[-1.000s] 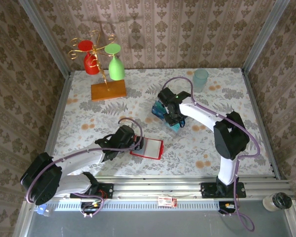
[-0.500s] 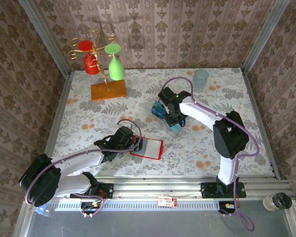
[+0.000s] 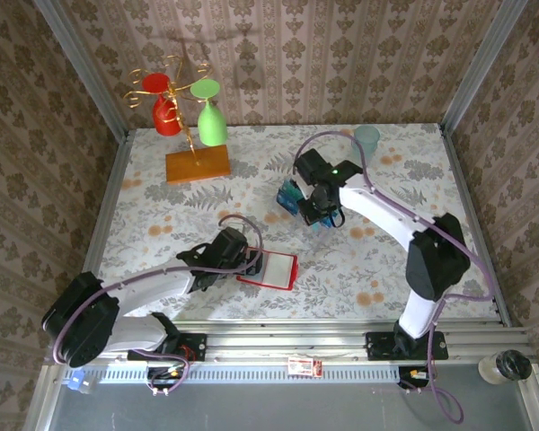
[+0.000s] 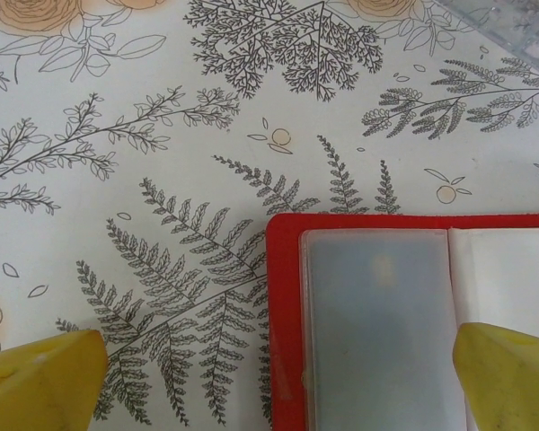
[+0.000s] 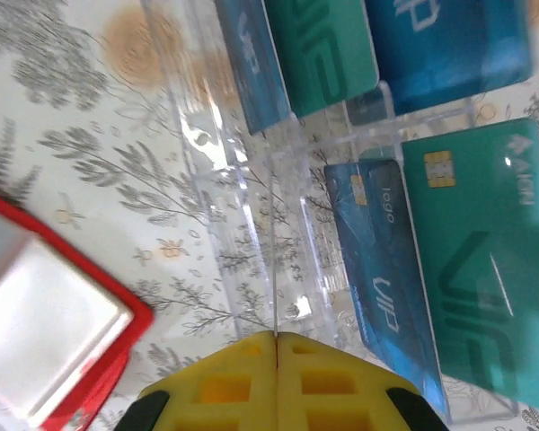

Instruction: Put the credit cards into the card holder

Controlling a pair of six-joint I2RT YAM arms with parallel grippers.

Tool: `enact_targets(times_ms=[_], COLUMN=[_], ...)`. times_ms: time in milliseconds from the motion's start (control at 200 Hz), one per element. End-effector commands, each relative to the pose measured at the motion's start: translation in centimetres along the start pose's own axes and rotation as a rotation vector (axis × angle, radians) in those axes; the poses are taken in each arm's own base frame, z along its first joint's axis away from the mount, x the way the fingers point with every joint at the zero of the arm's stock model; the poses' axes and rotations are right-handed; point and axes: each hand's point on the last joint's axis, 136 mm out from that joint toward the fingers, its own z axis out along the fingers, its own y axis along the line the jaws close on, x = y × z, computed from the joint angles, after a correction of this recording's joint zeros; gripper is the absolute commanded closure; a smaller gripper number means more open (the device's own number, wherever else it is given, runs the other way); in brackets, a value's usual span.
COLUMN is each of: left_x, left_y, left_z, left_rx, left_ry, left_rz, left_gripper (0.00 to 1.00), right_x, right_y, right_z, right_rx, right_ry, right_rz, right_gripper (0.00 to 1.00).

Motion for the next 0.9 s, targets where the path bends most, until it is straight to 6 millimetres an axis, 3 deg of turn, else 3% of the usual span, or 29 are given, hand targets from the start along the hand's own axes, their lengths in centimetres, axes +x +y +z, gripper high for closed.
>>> enact_targets(times_ms=[0, 160, 255, 460, 625, 895], left_x=[-0.4, 0.3, 0.9, 2.7, 3.3, 2.9], left_y=[0.2, 1.3, 2.1, 3.4, 3.8, 3.3], left_z=[0.1, 0.5, 0.6, 0.6, 0.3, -0.2], left_rx=[-0.03, -0.091, -0.124, -0.159, -0.16, -0.132], left_ry=[0.014, 0.036, 0.049, 0.071, 0.07, 0.048], left_rz=[0.041, 0.055, 0.05, 0.015, -0.009, -0.029], left_gripper=[0.0, 0.0, 0.0, 0.0, 0.0, 0.0], right_x=[-0.1, 0.6, 1.8, 5.4, 8.0, 10.9], right_y=[2.2, 6.1, 8.4, 12.8, 13.2, 10.5], right_z=[-2.6, -3.5, -2.8, -1.2, 0.3, 1.4], right_rx=[-0.142, -0.358, -0.412, -0.41, -0.33, -0.204], right_ry=[-0.087, -0.201, -0.231, -0.187, -0.123, -0.073], right_rz=[0.1, 0.26, 0.308, 0.188, 0.032, -0.101], right_gripper=[1.0, 1.0, 1.0, 1.0, 1.0, 1.0])
